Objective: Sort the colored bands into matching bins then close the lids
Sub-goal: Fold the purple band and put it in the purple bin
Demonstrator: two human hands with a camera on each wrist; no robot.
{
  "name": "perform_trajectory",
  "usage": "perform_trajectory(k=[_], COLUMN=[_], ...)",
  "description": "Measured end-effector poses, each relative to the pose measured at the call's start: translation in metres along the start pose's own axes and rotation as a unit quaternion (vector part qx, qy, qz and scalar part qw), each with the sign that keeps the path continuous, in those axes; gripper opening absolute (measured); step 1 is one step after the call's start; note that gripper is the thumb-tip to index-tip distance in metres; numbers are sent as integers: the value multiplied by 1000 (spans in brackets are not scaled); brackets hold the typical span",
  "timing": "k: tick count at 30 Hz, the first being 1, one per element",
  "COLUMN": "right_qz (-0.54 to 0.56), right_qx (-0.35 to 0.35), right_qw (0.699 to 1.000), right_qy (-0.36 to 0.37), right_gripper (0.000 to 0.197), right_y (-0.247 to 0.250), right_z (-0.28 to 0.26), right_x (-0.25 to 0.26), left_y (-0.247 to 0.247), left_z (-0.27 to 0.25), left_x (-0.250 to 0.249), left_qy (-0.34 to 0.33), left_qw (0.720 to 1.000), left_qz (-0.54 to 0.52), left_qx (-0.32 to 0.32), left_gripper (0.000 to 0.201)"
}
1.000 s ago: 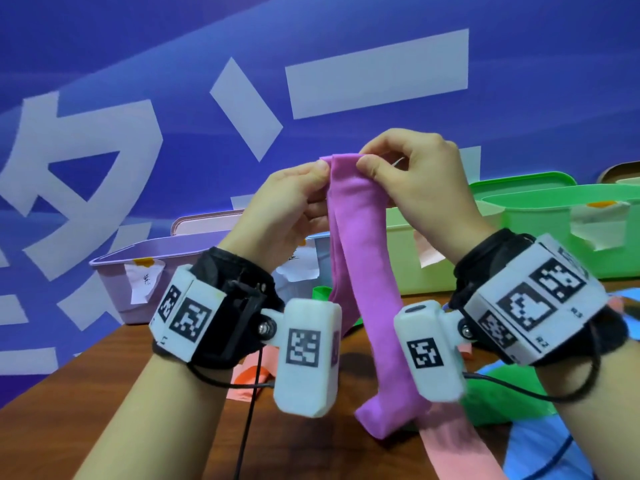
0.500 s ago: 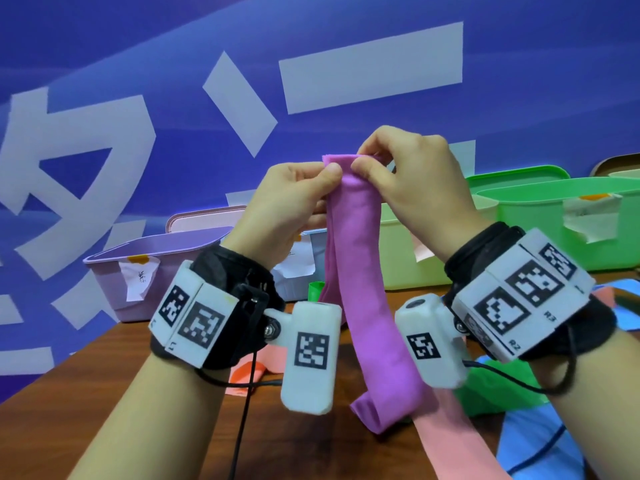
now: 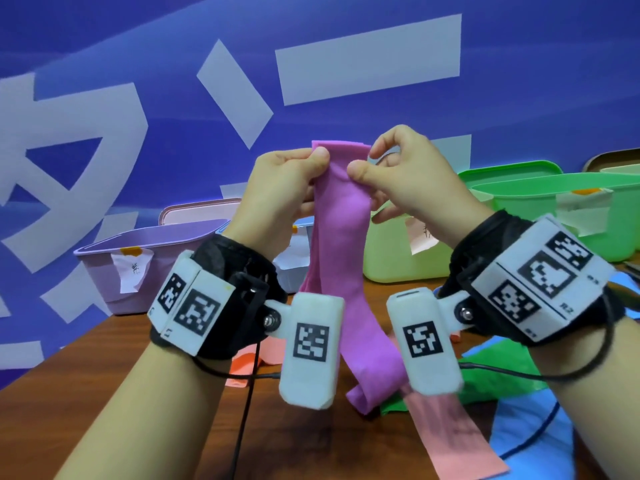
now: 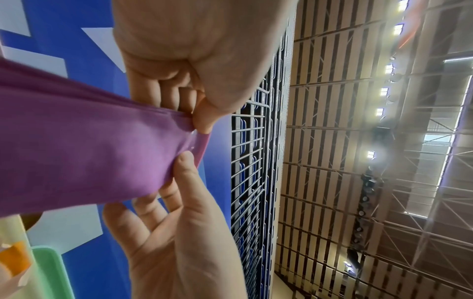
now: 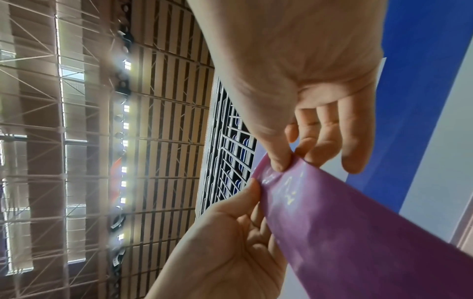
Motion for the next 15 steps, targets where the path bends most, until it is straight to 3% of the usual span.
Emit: perform_trajectory(k=[3, 6, 10, 13, 15], right_qz=[-21, -72, -157, -233, -274], right_qx=[42, 77, 135, 193, 195], right_qw=[998, 994, 978, 951, 932], right_qy=[-28, -1, 10, -64, -137], right_gripper=[22, 26, 19, 15, 13], right_y=[-1, 5, 24, 51, 74], right_z=[-4, -6, -15, -22, -23], right_x=[2, 11, 17, 2, -21], left_y=[2, 3, 9, 16, 19], left_z=[3, 4, 7, 8, 6], left_x=[0, 0, -1, -4, -9], left_qy=[0, 4, 29, 11, -13], left_qw=[1000, 1000, 996, 996, 996], left_qz=[-10, -18, -64, -54, -46], left_qx=[-13, -21, -51, -75, -78], left_gripper=[24, 20, 30, 24, 23])
Point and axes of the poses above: each hand's wrist, its own z-axis towards the middle knuckle, its own y-axis out of the back of the hand, x = y × z, the point moved 1 cm from there along z, towards the middle knuckle, and after that the axes turned 6 degrees about y, right-handed, at the moved point
